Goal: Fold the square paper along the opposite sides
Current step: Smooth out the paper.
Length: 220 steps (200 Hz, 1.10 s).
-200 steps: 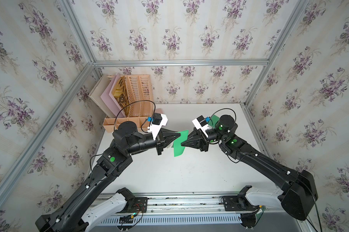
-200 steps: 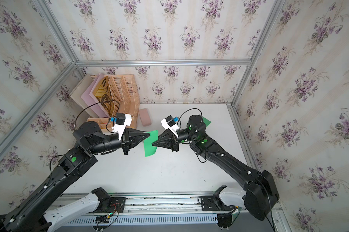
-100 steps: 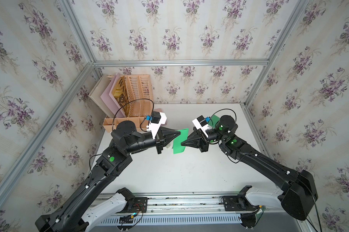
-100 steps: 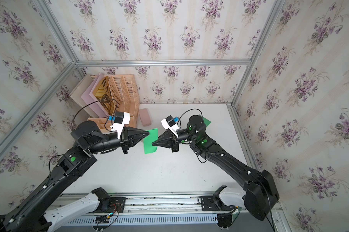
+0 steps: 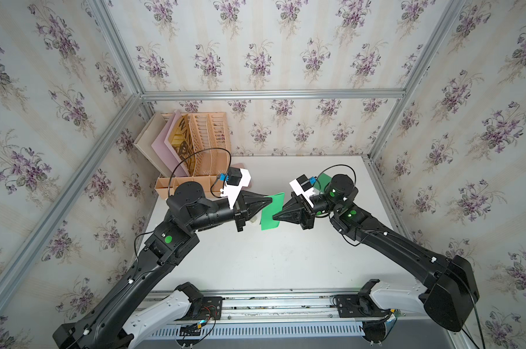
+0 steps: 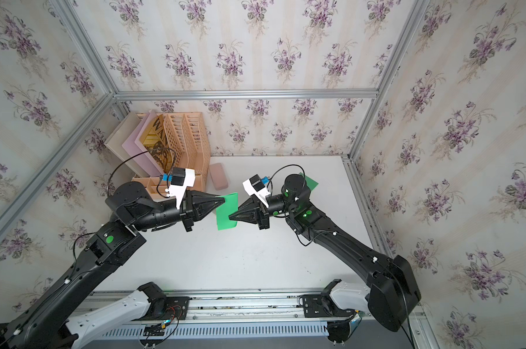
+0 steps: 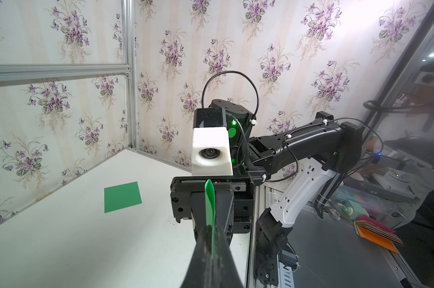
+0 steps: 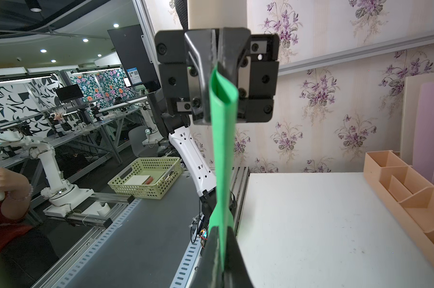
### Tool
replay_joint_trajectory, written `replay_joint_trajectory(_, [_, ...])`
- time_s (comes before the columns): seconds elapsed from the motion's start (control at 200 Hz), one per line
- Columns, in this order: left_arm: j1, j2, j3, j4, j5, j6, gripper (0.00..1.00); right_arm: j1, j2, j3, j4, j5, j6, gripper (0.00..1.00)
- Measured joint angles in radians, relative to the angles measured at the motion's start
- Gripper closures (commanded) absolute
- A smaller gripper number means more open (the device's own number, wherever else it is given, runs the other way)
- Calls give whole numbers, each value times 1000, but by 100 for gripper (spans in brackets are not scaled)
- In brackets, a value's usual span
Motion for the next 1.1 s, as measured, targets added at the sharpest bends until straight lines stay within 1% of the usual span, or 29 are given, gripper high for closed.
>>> replay_joint_trajectory(0.015, [0,0,0,0,0,0,100,0,0,0,0,0,0,84])
replay_joint_trajectory(0.03, [0,0,0,1,0,0,100,0,0,-2,0,0,0,87])
replay_joint_trajectory(0.06, [0,0,0,3,0,0,100,0,0,-3,-1,-1,-2,100])
replay_joint_trajectory(0.25, [-1,-1,4,1,0,0,100,1,0,-13,4,2,-1,100])
replay_joint_trajectory(0.255, [-1,-1,4,1,0,0,100,1,0,-13,5,2,-1,100])
replay_joint_trajectory(0.29, [-1,-2,4,0,0,0,100,1,0,-14,6,3,-1,88])
replay_joint_trajectory(0.305, [-1,-2,4,0,0,0,100,1,0,-14,6,3,0,84])
replay_joint_trajectory(0.325, [-1,-2,4,0,0,0,100,2,0,-14,6,3,0,82])
replay_joint_trajectory(0.35, [-1,-2,4,1,0,0,100,2,0,-14,5,3,0,82])
replay_joint_trajectory(0.375, [-1,-2,5,2,-1,0,100,2,0,-16,5,2,-1,83])
replay_joint_trajectory(0.385, [-1,-2,5,2,-1,0,100,2,0,-16,5,2,-1,87])
replay_joint_trajectory(0.4, [-1,-2,6,3,-2,0,100,2,0,-17,5,2,-2,96])
replay_joint_trajectory(0.405, [-1,-2,6,3,-2,0,100,2,0,-18,5,2,-2,96])
replay_joint_trajectory(0.415, [-1,-2,6,5,-2,0,100,2,0,-19,6,3,-2,100])
replay_joint_trajectory(0.689, [0,-3,9,0,-4,0,100,3,-9,-36,9,4,-3,100])
replay_joint_trajectory(0.719, [0,-3,9,0,-4,1,100,4,-12,-37,9,4,-3,91])
replay_joint_trajectory(0.739, [0,-3,9,1,-4,1,100,4,-13,-37,9,4,-3,87])
replay_joint_trajectory(0.794, [0,-4,9,1,-4,1,100,5,-13,-38,9,4,-3,84])
replay_joint_trajectory(0.814, [0,-4,9,2,-4,1,100,5,-13,-39,8,4,-4,85])
replay_joint_trajectory(0.834, [0,-4,9,2,-4,1,100,5,-13,-41,8,4,-4,91])
replay_joint_trajectory(0.849, [0,-4,9,2,-4,1,100,5,-13,-42,7,4,-6,99])
replay_joint_trajectory(0.854, [0,-4,9,2,-4,1,100,5,-13,-42,7,4,-6,100])
replay_joint_trajectory(1.099, [0,-5,9,-6,-4,2,100,5,-14,-58,9,9,-4,100])
